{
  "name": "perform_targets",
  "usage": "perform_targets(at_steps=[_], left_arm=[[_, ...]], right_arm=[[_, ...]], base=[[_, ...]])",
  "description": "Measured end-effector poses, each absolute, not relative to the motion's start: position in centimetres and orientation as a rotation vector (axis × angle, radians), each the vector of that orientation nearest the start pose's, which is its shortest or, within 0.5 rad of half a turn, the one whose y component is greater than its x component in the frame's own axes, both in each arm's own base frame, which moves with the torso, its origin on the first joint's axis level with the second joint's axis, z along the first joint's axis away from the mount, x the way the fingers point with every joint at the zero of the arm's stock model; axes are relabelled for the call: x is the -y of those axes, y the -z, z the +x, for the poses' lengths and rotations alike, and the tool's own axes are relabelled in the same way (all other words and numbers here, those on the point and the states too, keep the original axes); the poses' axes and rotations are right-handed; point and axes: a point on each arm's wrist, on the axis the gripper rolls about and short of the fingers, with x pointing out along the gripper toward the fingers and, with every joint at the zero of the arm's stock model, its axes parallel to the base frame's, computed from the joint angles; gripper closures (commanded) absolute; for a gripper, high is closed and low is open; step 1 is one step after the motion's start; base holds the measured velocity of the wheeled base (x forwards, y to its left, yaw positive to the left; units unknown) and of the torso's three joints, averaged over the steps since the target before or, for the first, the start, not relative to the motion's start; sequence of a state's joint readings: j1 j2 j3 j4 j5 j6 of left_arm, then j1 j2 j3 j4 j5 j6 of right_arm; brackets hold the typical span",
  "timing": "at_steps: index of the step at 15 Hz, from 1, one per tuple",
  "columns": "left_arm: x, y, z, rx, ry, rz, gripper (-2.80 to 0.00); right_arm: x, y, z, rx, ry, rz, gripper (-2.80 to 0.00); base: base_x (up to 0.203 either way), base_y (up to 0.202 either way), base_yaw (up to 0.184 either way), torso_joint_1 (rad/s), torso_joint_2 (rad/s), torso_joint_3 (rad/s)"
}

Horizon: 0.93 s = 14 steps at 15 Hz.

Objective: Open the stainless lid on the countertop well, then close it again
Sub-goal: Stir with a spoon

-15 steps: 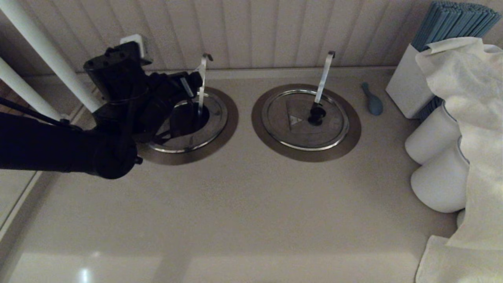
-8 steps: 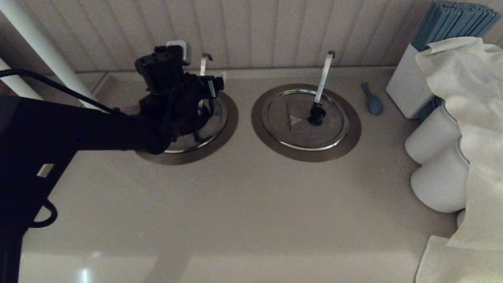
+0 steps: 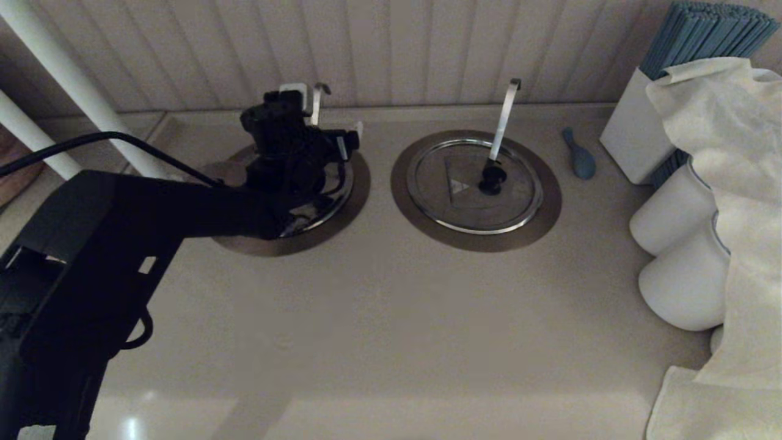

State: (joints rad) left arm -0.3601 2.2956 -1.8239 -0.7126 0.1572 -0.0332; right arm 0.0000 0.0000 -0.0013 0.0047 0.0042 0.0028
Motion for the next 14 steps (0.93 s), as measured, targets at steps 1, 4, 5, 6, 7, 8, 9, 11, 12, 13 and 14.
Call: perform_targets(at_steps=[1,4,5,6,7,8,9,11,12,13,14], left_arm=[[16.8,-23.4,46.4,0.233,0.2,-0.096,-2.8],[16.0,-22.2,47.8,0.219,0.172,-0.09,-2.8],[15.9,-21.9,48.0,0.218,0.166,-0.09,-2.8],[15.7,-21.8,48.2,0.217,0.162,-0.089,-2.8],[15.6,-21.8,48.4,0.221,0.155,-0.09,-2.8],[15.2,-21.9,48.6,0.229,0.142,-0.092,-2.8],[14.9,-21.8,48.8,0.231,0.135,-0.091,-2.8],[14.9,-21.7,49.0,0.234,0.129,-0.093,0.0],[14.9,-21.6,49.1,0.235,0.131,-0.092,0.0],[14.9,-21.6,49.1,0.234,0.131,-0.093,0.0],[14.9,-21.5,49.1,0.234,0.13,-0.094,0.0]], right_arm=[[0.0,-7.5,-2.3,-0.003,-0.004,0.003,0.0],[0.0,-7.5,-2.3,-0.003,-0.004,0.003,0.0],[0.0,-7.5,-2.3,-0.003,-0.004,0.003,0.0],[0.0,-7.5,-2.3,-0.003,-0.004,0.003,0.0],[0.0,-7.5,-2.3,-0.003,-0.004,0.003,0.0],[0.0,-7.5,-2.3,-0.003,-0.004,0.004,0.0],[0.0,-7.5,-2.3,-0.003,-0.004,0.003,0.0],[0.0,-7.5,-2.3,-0.003,-0.004,0.003,0.0],[0.0,-7.5,-2.3,-0.003,-0.004,0.003,0.0],[0.0,-7.5,-2.3,-0.003,-0.004,0.003,0.0],[0.0,-7.5,-2.3,-0.003,-0.004,0.003,0.0]], base=[[0.0,0.0,0.0,0.0,0.0,0.0],[0.0,0.0,0.0,0.0,0.0,0.0],[0.0,0.0,0.0,0.0,0.0,0.0],[0.0,0.0,0.0,0.0,0.0,0.0],[0.0,0.0,0.0,0.0,0.0,0.0],[0.0,0.0,0.0,0.0,0.0,0.0],[0.0,0.0,0.0,0.0,0.0,0.0],[0.0,0.0,0.0,0.0,0.0,0.0],[0.0,0.0,0.0,0.0,0.0,0.0],[0.0,0.0,0.0,0.0,0.0,0.0],[0.0,0.0,0.0,0.0,0.0,0.0]])
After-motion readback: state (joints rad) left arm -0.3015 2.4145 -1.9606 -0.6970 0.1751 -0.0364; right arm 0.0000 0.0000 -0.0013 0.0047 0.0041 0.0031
